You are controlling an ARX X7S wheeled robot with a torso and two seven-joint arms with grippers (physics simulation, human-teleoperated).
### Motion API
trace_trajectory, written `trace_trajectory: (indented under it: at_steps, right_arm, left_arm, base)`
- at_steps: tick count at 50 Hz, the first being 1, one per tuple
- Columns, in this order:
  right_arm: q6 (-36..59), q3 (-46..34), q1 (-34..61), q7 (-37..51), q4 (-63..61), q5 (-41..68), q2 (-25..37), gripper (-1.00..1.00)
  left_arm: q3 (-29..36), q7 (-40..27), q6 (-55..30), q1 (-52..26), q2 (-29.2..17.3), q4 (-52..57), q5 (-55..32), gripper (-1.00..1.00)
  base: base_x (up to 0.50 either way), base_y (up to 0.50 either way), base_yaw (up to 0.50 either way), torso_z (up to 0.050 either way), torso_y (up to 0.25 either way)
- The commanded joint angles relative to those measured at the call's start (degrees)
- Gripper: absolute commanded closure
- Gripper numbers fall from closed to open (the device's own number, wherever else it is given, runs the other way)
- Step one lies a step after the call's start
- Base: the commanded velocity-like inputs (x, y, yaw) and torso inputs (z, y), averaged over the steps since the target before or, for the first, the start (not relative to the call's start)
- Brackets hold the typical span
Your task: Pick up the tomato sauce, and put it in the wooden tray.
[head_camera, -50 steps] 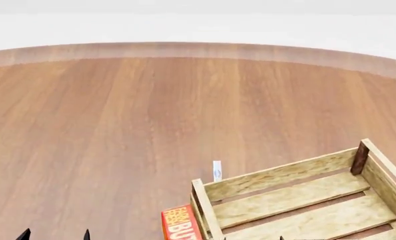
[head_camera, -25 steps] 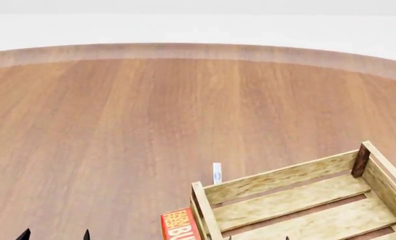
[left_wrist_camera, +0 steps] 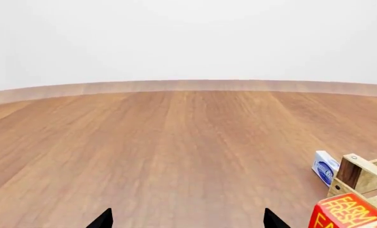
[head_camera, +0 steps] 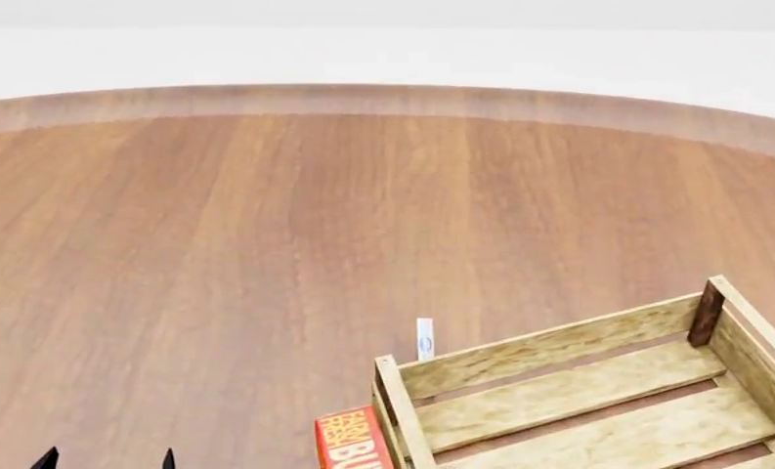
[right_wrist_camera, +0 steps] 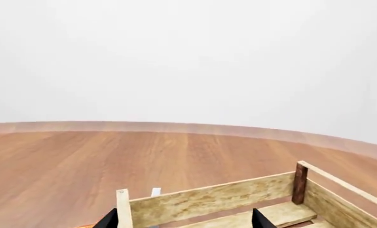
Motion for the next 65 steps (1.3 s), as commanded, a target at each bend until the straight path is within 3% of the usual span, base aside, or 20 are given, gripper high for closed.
trace_trajectory:
  at_steps: [1, 17, 25, 40, 65]
  right_arm:
    - [-5.08, 1.50, -10.12, 1.30, -7.63, -2.74, 0.50, -1.00]
    - [-15.99, 2.55, -18.21, 1.59, -0.47, -0.27, 2.10, -1.00]
    - [-26.97, 3.50, -26.38, 1.22, 0.51, -0.79, 3.88, -1.00]
    - [-38.41, 2.27, -30.29, 0.54, 10.35, -1.27, 4.26, -1.00]
    - [-40.59, 0.33, -27.80, 0.64, 20.56, 2.37, 4.08, -1.00]
  left_arm:
    - [-0.61, 0.66, 1.31, 0.15, 0.50, -0.29, 0.79, -1.00]
    - [-0.05, -0.01, 1.61, 0.13, 0.12, -0.40, 0.50, -1.00]
    - [0.27, -0.37, 1.54, 0.16, -0.04, -0.19, 0.37, -1.00]
    - [0.74, -0.88, 1.33, -0.06, -0.40, -0.03, -0.07, -1.00]
    - [1.45, -1.58, 1.62, -0.09, -1.02, -0.09, -0.66, -1.00]
  base:
    - [0.00, 0.00, 0.00, 0.000, 0.000]
    - [0.00, 0.00, 0.00, 0.000, 0.000]
    - [0.00, 0.00, 0.00, 0.000, 0.000]
    - [0.00, 0.00, 0.00, 0.000, 0.000]
    - [0.00, 0.00, 0.00, 0.000, 0.000]
